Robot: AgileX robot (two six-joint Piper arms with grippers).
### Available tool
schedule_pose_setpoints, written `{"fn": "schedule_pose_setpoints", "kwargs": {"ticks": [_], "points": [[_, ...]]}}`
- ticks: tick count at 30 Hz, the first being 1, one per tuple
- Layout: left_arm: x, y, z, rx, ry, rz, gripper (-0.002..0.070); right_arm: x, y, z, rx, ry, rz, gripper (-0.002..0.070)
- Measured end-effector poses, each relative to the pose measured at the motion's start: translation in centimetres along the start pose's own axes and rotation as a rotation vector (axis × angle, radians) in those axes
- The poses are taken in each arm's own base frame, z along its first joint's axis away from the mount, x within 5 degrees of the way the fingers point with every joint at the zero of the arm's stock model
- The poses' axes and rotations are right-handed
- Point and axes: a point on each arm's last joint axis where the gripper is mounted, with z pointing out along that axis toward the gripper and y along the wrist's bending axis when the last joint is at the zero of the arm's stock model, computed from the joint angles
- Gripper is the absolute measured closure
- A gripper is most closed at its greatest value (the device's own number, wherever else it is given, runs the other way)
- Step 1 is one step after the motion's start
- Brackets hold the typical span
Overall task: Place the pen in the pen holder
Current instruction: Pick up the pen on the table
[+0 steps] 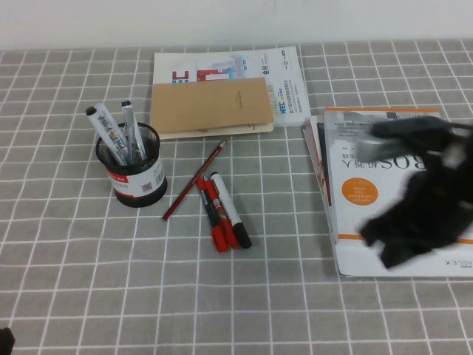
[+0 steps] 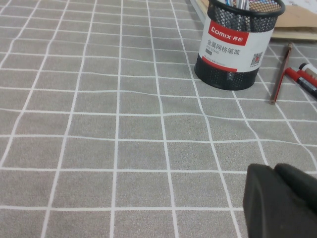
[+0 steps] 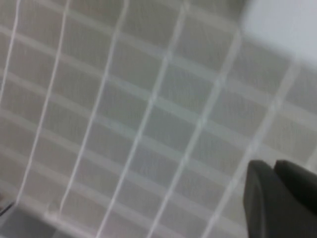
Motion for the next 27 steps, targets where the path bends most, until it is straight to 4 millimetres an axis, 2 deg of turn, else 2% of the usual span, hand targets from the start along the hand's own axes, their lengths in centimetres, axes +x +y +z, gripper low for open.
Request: {"fn": "schedule_pose_setpoints", "kwargs": {"ticks": [6, 11, 14, 16, 22, 24, 27], "points": [[0.0, 0.0, 0.0, 0.000, 0.000, 0.000, 0.0680, -7.6, 3.9, 4.1, 0.057, 0.030, -0.130, 0.0689], [0.0, 0.0, 0.0, 0.000, 0.000, 0.000, 0.0680, -11.7, 6.7, 6.9, 0.095, 0.003, -0.216, 0.0688], [0.0, 0.0, 0.0, 0.000, 0.000, 0.000, 0.0680, -13.4, 8.0, 8.5, 0.109, -0.008, -0.252, 0.0670], [0.0, 0.0, 0.0, 0.000, 0.000, 0.000, 0.0680, -14.2, 8.7, 9.3, 0.112, -0.019, -0.268, 0.0617], [0.0, 0.0, 0.0, 0.000, 0.000, 0.000, 0.0680, -16.3, 9.8, 10.5, 0.119, -0.061, -0.284, 0.0355], [0.0, 0.0, 0.0, 0.000, 0.000, 0.000, 0.0680, -16.9, 9.8, 11.1, 0.130, -0.070, -0.282, 0.0325], [0.0, 0.0, 0.0, 0.000, 0.000, 0.000, 0.0680, -17.8, 10.0, 11.8, 0.138, -0.088, -0.281, 0.0328]]}}
